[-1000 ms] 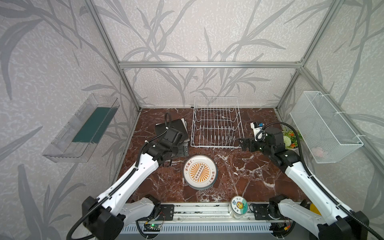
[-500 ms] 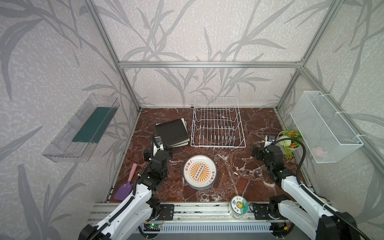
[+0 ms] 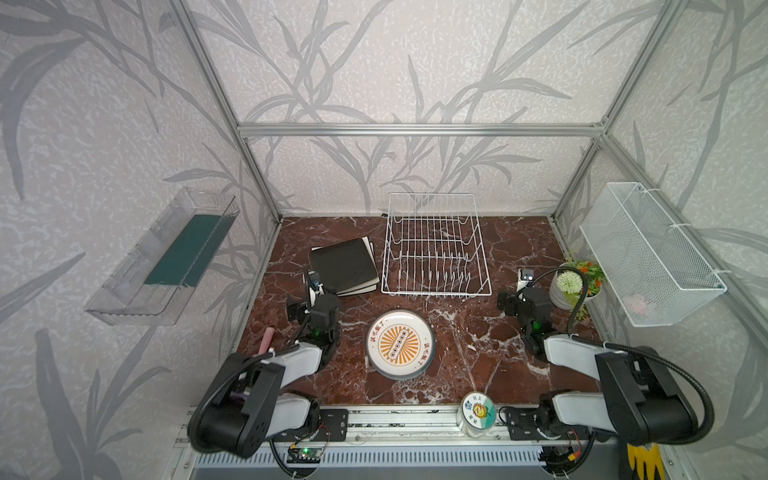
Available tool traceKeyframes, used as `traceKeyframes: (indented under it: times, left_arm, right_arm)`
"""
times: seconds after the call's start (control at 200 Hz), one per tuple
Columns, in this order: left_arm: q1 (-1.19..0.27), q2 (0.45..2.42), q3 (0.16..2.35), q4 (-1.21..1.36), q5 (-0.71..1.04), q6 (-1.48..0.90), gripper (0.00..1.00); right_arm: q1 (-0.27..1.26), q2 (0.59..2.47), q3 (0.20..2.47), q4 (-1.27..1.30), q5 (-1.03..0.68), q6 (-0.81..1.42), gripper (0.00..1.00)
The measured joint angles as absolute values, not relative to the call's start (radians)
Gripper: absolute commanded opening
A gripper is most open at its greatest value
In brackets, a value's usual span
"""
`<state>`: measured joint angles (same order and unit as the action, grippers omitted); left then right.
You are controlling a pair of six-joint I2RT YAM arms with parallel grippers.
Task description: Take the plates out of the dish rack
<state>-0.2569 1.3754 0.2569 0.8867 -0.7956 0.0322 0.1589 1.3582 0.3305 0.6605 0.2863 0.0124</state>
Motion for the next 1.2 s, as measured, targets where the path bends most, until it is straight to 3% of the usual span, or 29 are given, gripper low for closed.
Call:
traceKeyframes:
  times: [0.12, 0.225, 0.845, 1.199]
  left_arm:
    - [-0.245, 1.562, 0.255, 1.135, -0.799, 0.074, 0.99]
    - [-0.243, 1.618, 0.262, 1.180, -0.774, 0.104, 0.99]
    - [-0.079, 1.567, 0.314, 1.061, -0.458, 0.018, 0.99]
    - [-0.048, 1.577, 0.354, 0.981, -0.395, -0.035, 0.99]
  right_arm:
    - [0.159, 1.449, 0.345, 0.788, 0.276, -0.015, 0.99]
    - [0.159, 1.565, 0.339, 0.909, 0.267, -0.035, 0.99]
    - [0.144, 1.568, 0.373, 0.885, 0.226, -0.046, 0.99]
    - [0.144, 1.568, 0.373, 0.885, 0.226, -0.046, 0.99]
